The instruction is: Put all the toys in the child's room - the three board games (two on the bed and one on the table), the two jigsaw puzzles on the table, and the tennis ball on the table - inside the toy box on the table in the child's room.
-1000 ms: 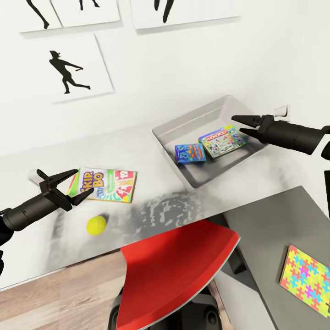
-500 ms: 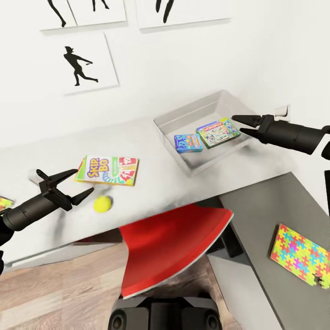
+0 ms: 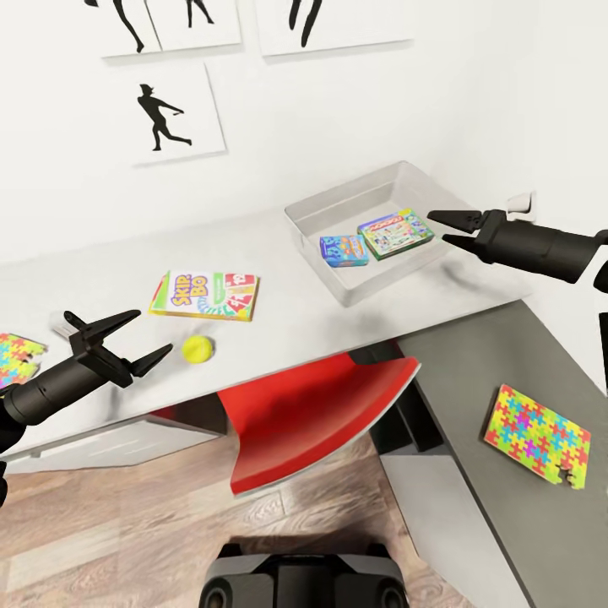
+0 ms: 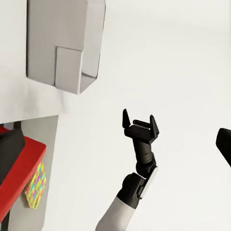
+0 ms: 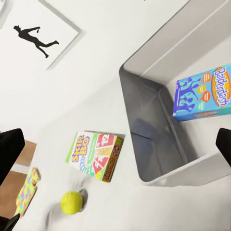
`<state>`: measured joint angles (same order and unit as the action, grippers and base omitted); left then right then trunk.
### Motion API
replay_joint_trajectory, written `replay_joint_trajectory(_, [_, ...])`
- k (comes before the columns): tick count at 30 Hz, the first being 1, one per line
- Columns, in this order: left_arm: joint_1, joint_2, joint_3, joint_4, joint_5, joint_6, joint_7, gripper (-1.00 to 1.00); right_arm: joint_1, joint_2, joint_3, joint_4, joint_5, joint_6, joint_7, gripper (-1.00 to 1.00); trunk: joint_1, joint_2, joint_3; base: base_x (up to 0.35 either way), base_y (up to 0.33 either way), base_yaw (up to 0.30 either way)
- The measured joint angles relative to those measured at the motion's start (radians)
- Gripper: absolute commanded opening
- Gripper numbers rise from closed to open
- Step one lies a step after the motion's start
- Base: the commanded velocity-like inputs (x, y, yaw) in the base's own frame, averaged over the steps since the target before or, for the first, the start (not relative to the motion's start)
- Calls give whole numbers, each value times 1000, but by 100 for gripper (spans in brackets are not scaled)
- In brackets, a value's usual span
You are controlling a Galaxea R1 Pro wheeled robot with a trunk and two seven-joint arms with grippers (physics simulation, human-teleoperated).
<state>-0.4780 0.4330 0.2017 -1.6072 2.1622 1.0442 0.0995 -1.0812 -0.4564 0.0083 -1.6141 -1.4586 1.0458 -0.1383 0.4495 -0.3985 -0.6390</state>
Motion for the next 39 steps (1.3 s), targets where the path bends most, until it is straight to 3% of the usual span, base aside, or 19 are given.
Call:
replay_joint_trajectory(16, [0,0,-1,0,0,0,-2,100,-1,0,0,0,-1,0,0,100,0,0,26,-29,7,0])
replay_joint_trajectory(39, [0,0,0,0,0,0,-2,100,5,5,2,1,-1,0,0,100,0,0,63,-99,102,0])
